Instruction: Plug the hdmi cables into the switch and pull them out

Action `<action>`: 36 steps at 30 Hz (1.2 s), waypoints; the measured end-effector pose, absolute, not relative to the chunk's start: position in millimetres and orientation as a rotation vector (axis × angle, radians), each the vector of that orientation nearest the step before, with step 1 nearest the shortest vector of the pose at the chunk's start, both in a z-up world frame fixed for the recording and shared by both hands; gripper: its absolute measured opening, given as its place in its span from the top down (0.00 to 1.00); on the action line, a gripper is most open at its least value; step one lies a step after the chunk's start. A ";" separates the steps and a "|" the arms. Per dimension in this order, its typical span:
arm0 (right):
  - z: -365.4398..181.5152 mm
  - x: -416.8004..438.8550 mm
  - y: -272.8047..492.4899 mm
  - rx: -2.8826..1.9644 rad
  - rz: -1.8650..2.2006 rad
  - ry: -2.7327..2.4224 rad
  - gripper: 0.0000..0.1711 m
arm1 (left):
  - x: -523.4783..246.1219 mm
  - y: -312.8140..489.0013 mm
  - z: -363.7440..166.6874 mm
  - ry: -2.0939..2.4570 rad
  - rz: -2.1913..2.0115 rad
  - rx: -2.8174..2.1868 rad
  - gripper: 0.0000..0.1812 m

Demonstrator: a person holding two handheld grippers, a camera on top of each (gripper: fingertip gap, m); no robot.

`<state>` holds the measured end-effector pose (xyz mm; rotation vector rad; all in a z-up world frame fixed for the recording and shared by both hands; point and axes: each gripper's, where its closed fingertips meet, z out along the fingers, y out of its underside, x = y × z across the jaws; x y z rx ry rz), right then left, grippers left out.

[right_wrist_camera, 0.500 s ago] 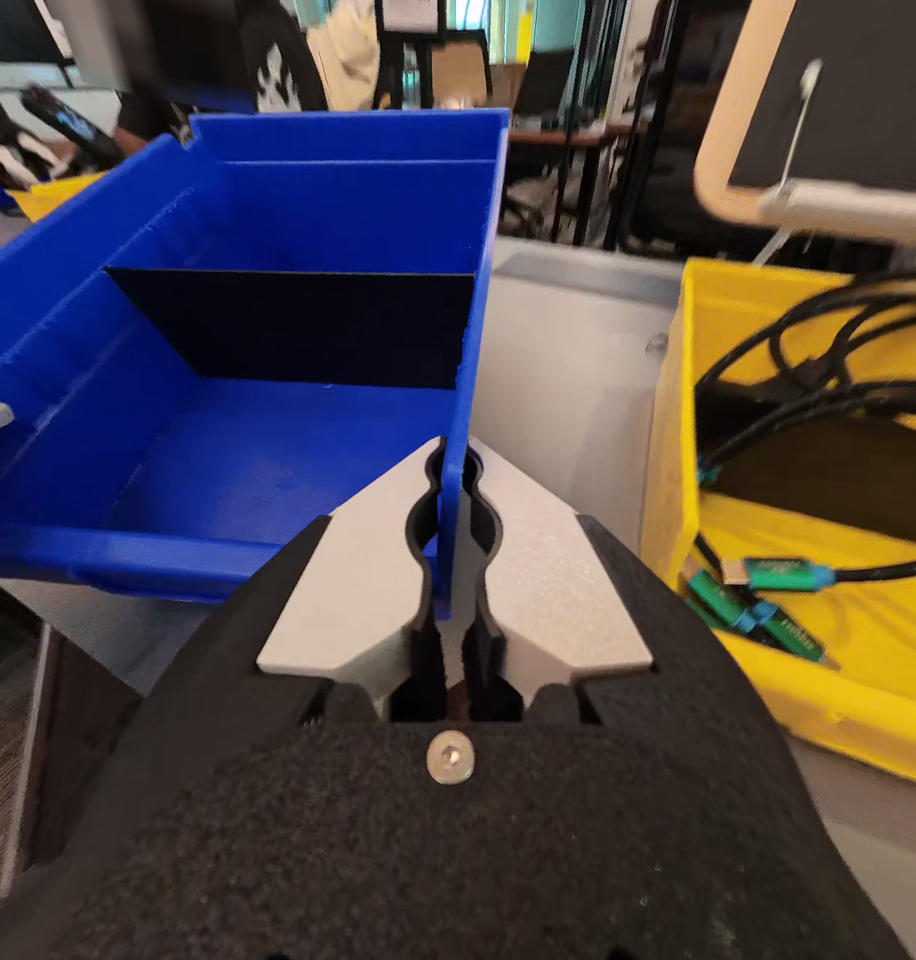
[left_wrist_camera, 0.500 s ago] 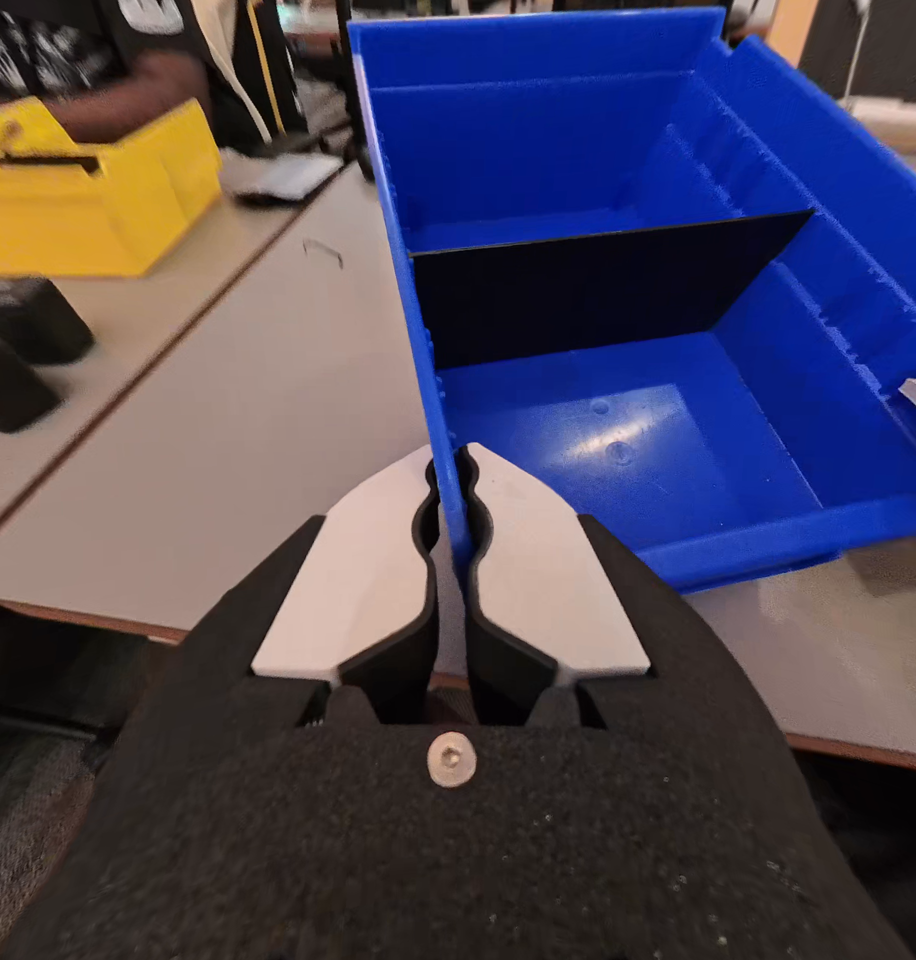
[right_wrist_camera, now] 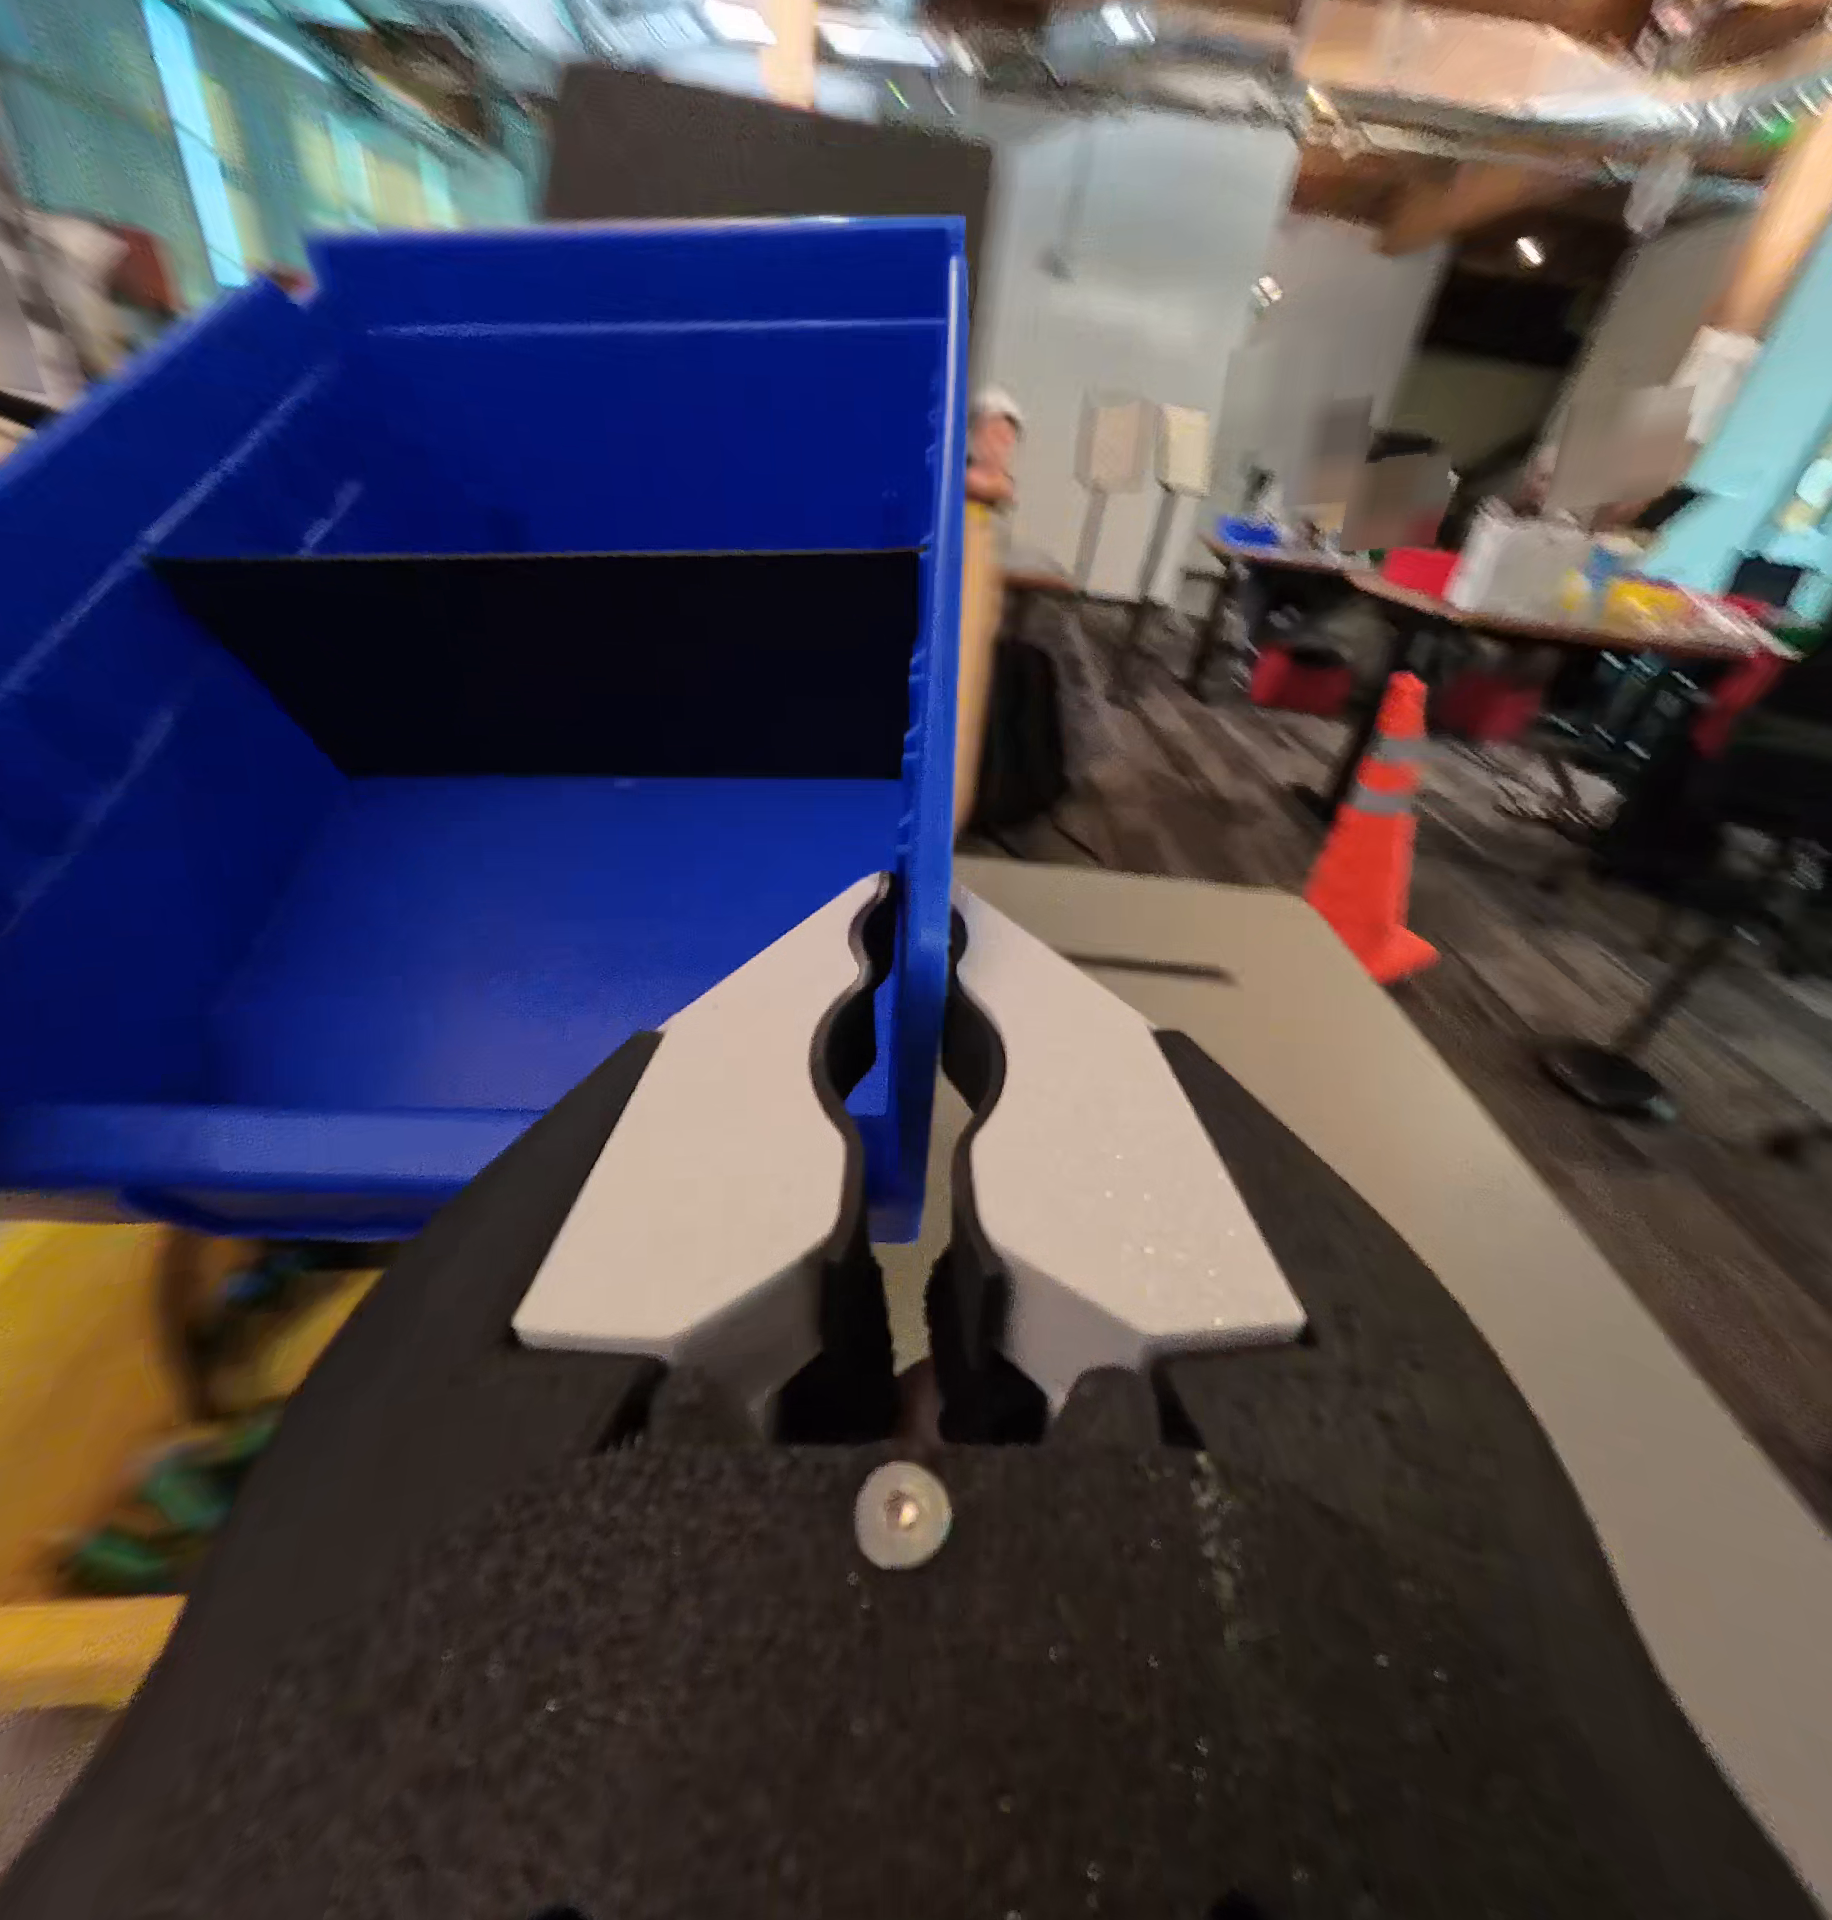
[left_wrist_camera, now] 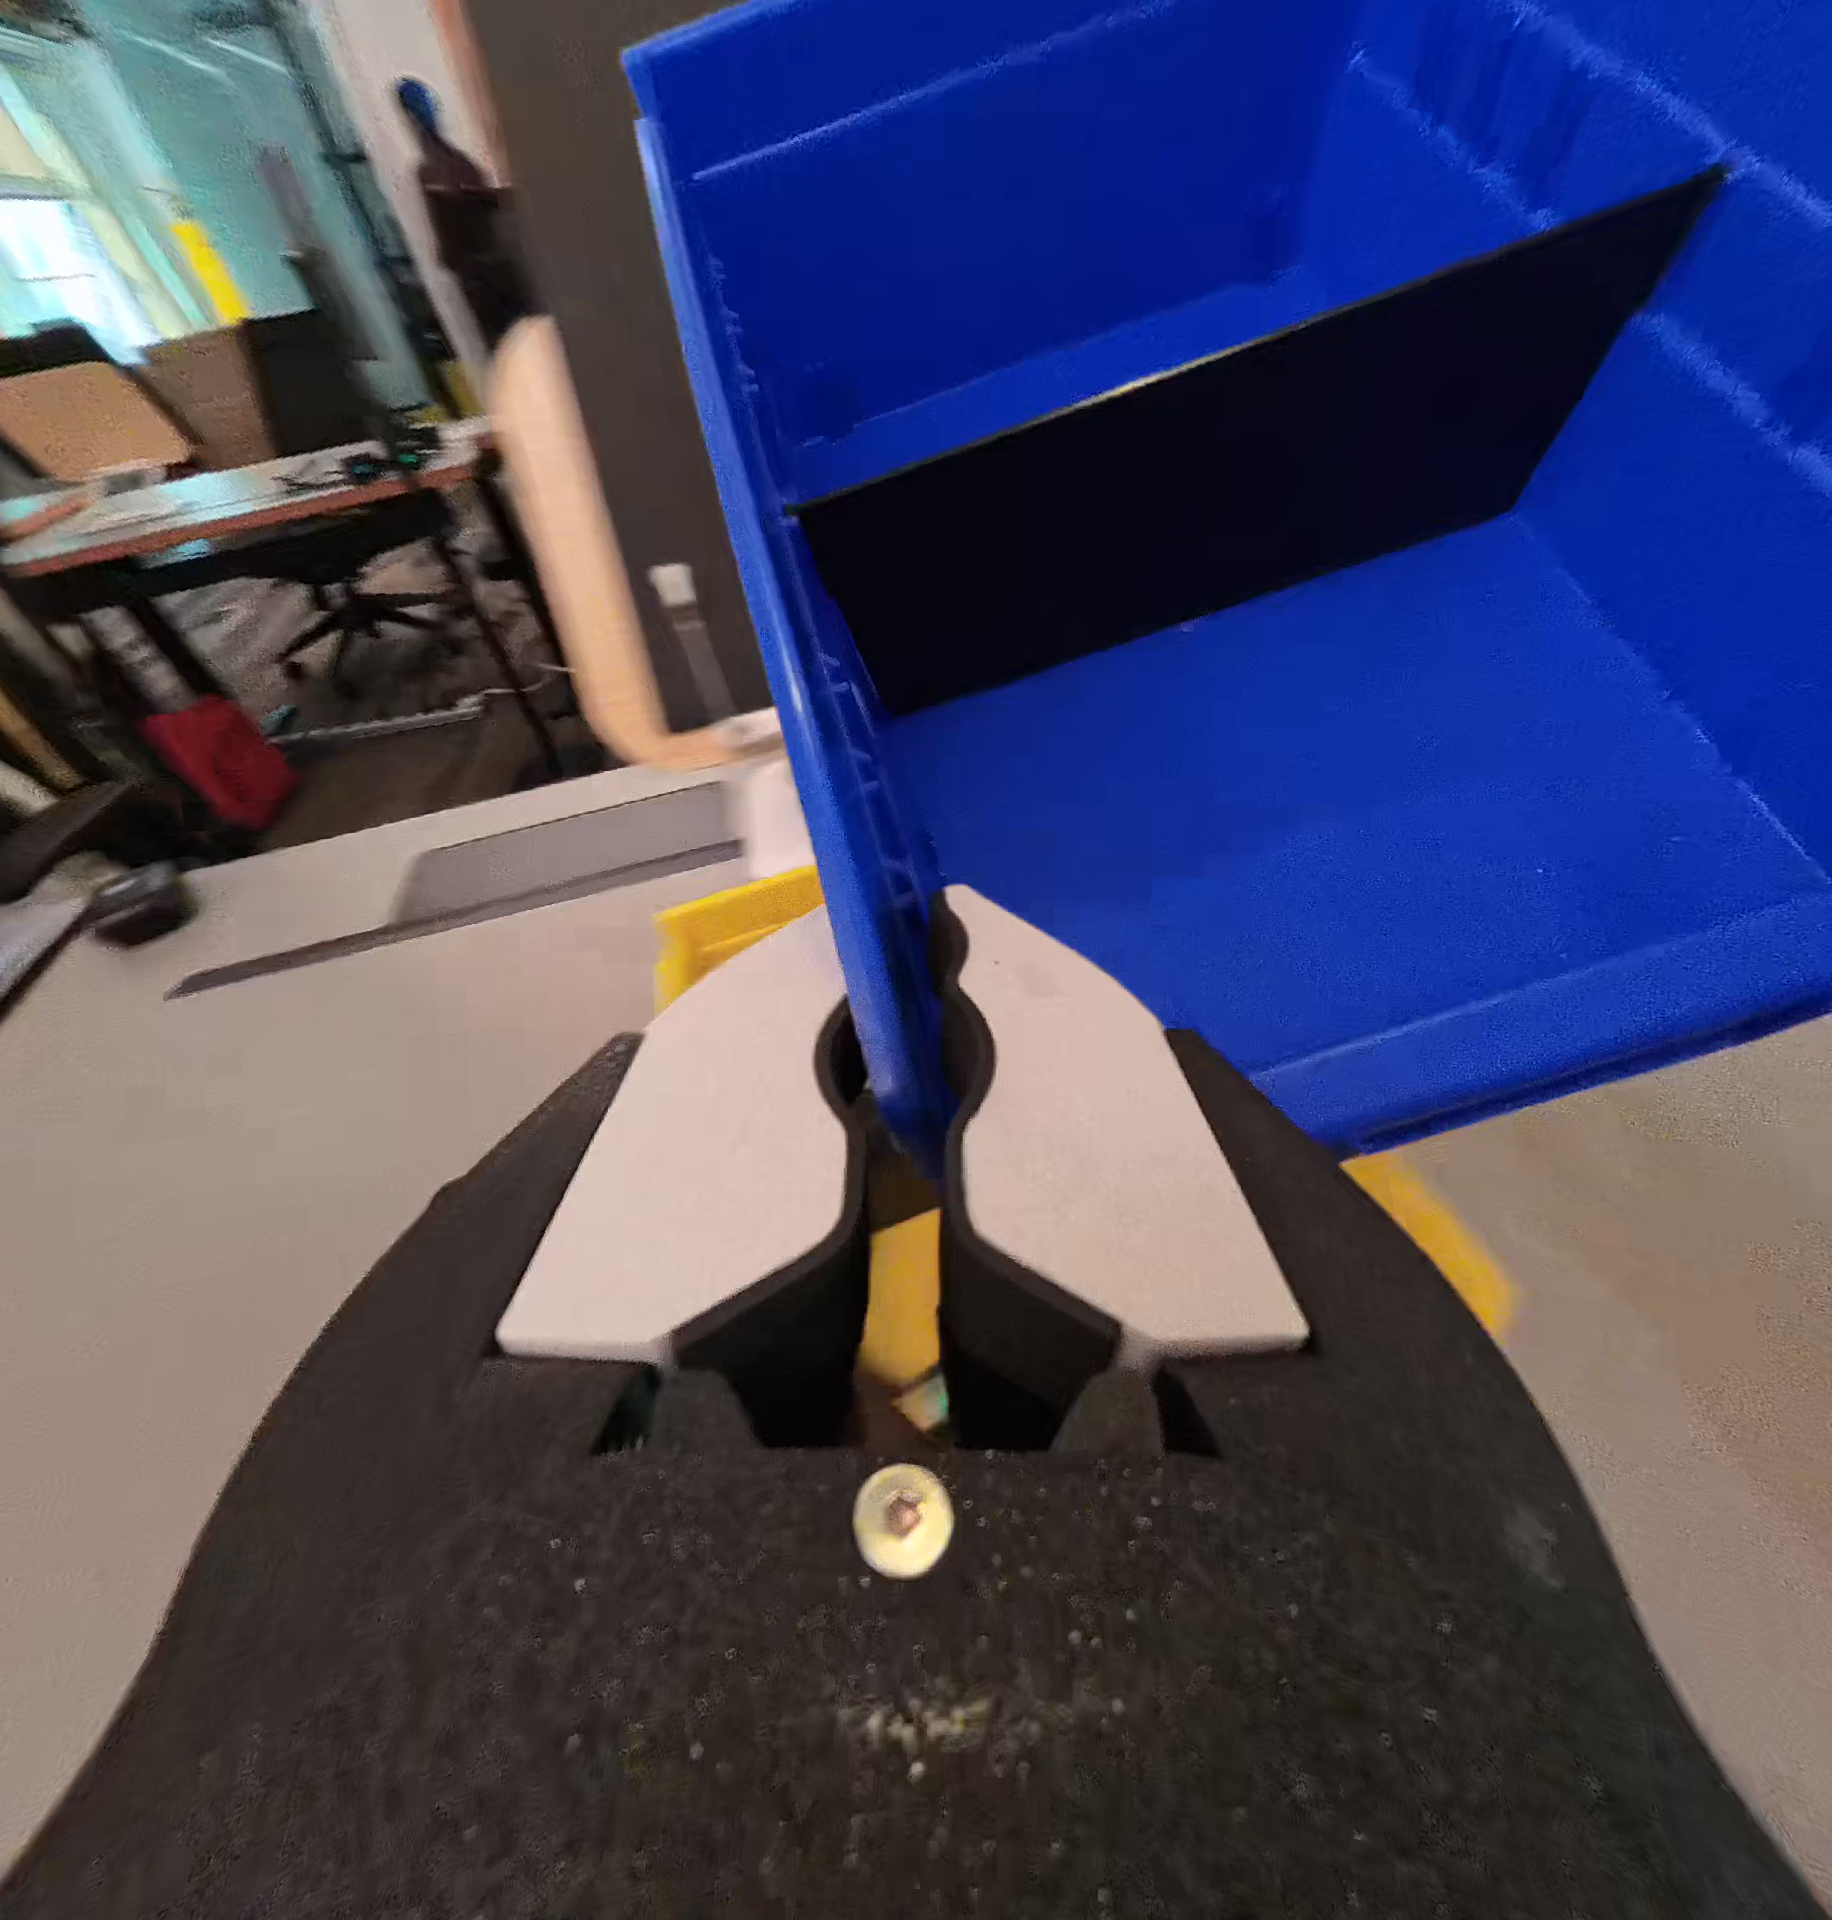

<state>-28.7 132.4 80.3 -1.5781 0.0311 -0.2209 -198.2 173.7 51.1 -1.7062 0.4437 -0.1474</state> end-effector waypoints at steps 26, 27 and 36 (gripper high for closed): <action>-127.9 273.6 130.8 -1.984 -0.230 0.226 0.92 | 91.2 146.7 -126.7 0.804 -0.468 -1.990 0.77; -126.7 276.5 130.6 -1.971 -0.231 0.235 0.91 | 89.7 141.8 -124.6 0.839 -0.486 -2.011 0.77; -6.9 211.2 111.5 -1.609 -0.205 0.126 0.84 | -24.8 107.7 -27.9 0.901 -0.470 -1.756 0.75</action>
